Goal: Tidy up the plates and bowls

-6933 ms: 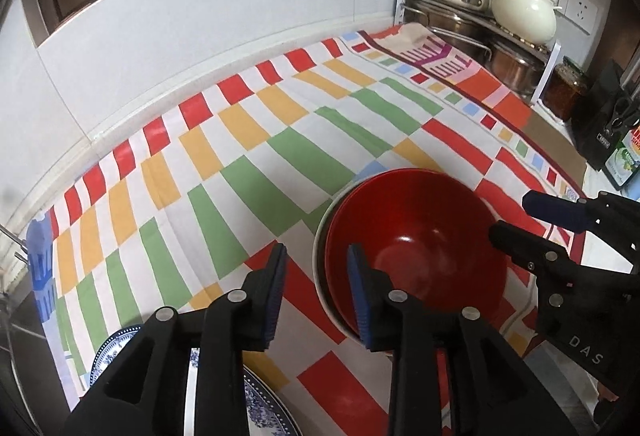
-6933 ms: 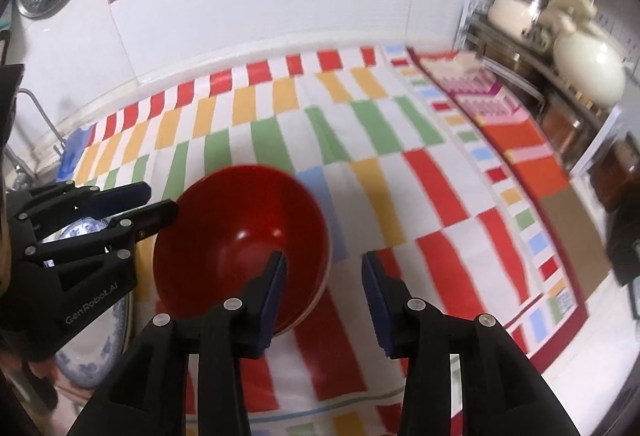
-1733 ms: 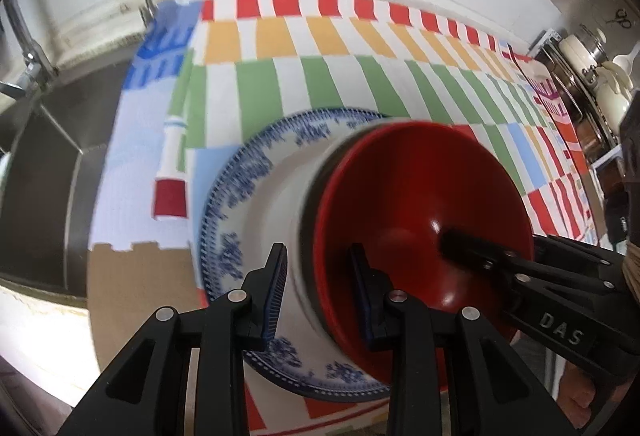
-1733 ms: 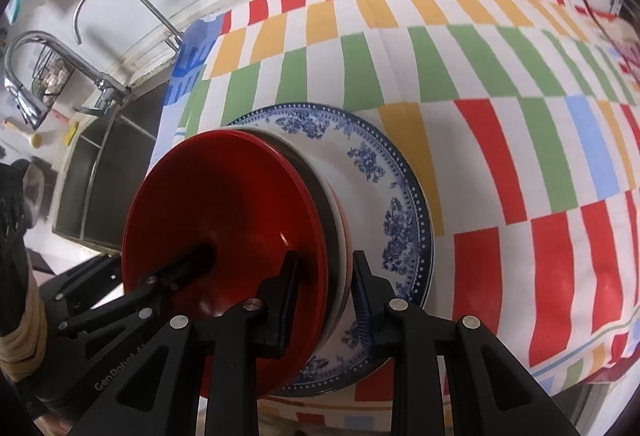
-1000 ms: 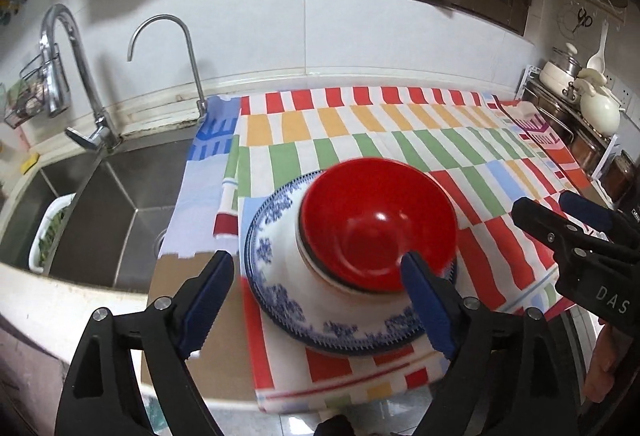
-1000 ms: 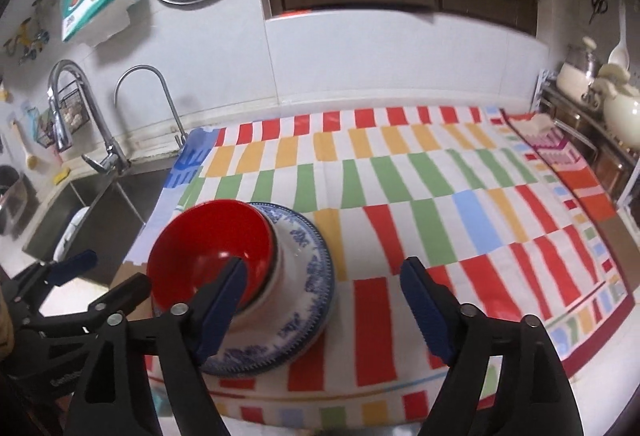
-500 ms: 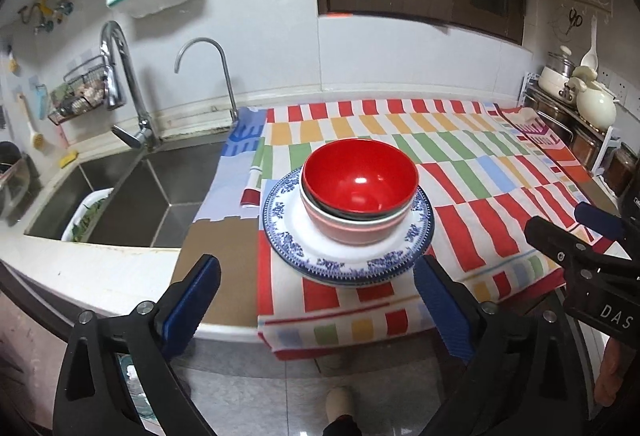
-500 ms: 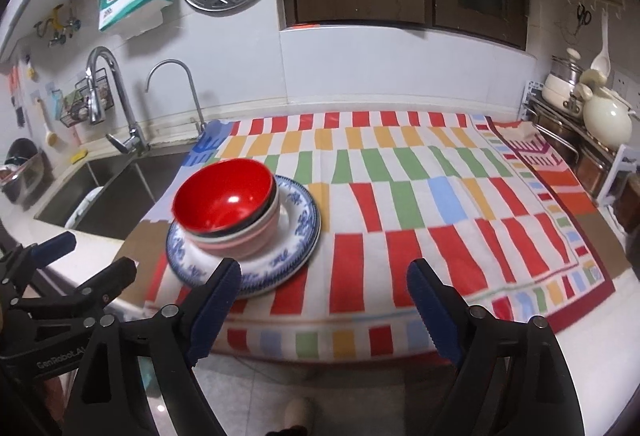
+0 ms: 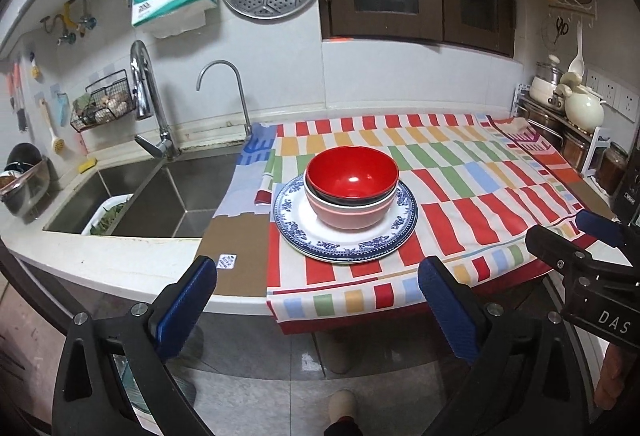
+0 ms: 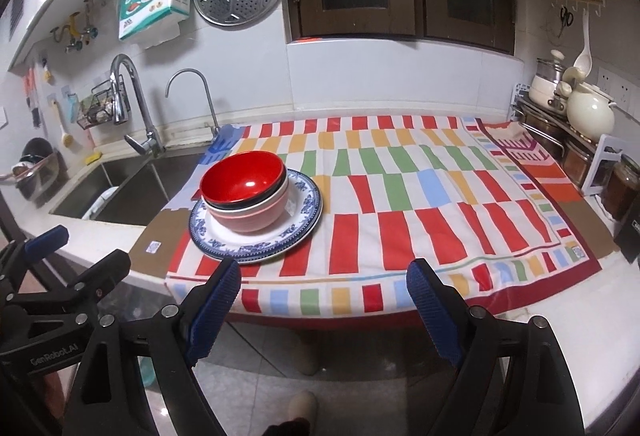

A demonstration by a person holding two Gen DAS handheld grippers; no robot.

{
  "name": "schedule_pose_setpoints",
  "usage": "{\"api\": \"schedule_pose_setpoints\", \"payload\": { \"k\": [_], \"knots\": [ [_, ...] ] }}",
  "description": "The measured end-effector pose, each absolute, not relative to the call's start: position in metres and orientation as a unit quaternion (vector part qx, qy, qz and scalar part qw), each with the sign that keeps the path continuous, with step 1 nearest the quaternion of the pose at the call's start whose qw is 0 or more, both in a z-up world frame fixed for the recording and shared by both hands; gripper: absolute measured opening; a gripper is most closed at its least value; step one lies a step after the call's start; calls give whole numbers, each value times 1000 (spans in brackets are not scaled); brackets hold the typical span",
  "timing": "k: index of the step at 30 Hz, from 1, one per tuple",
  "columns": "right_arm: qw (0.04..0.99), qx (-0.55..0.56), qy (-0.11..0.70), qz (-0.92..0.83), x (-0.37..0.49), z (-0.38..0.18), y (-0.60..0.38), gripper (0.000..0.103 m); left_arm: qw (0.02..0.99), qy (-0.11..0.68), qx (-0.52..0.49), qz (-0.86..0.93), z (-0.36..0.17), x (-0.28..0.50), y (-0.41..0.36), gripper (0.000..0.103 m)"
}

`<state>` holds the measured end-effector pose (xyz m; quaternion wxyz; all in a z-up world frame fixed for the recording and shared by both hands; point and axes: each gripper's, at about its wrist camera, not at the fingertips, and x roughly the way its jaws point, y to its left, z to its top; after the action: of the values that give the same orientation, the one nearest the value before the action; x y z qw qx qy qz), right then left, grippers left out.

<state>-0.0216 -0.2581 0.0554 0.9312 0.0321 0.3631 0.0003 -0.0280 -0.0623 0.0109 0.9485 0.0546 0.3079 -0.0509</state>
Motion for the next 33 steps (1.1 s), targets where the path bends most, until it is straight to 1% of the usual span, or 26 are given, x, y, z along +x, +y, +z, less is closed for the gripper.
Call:
{"api": "schedule_pose_setpoints", "payload": {
  "k": [33],
  "knots": [
    [938,27,346,5,-63,69,-254,86,954,292,57,-45,21,-72,-53,103]
  ]
}}
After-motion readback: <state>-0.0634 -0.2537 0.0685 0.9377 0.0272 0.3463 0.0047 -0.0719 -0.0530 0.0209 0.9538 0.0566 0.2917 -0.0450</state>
